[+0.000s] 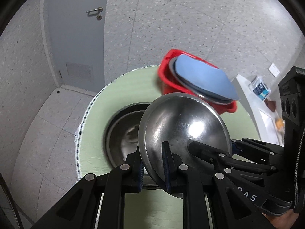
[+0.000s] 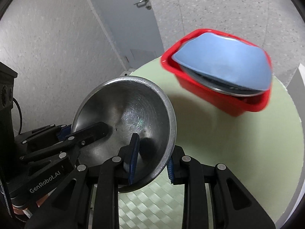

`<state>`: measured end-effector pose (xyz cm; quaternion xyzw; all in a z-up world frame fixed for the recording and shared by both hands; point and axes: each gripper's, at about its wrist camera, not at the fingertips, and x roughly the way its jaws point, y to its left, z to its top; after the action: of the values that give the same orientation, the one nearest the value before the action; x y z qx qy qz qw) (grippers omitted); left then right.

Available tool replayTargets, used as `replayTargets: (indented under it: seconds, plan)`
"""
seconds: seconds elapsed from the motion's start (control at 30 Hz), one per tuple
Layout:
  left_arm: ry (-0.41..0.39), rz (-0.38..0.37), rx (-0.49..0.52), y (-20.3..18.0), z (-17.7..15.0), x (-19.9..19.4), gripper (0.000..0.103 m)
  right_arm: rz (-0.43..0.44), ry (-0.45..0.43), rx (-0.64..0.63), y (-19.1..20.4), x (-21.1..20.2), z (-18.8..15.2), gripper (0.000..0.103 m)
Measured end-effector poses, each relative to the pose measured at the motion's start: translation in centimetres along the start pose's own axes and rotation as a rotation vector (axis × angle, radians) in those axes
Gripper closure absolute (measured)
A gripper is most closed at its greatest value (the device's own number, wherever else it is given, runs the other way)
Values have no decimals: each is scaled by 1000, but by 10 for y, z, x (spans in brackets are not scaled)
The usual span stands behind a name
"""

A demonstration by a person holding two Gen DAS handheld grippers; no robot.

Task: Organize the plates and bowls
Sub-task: 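Carry the small steel bowl onto the stacked steel bowls and release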

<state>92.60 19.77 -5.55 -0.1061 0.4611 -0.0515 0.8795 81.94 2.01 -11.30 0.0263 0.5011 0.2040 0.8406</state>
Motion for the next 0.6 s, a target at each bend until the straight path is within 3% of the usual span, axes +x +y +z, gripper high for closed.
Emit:
replayTargets:
  seconds: [0.6]
  plan:
    - [79,-26,-13,37,19,37,88,-156,32,-20,29,31,8,76]
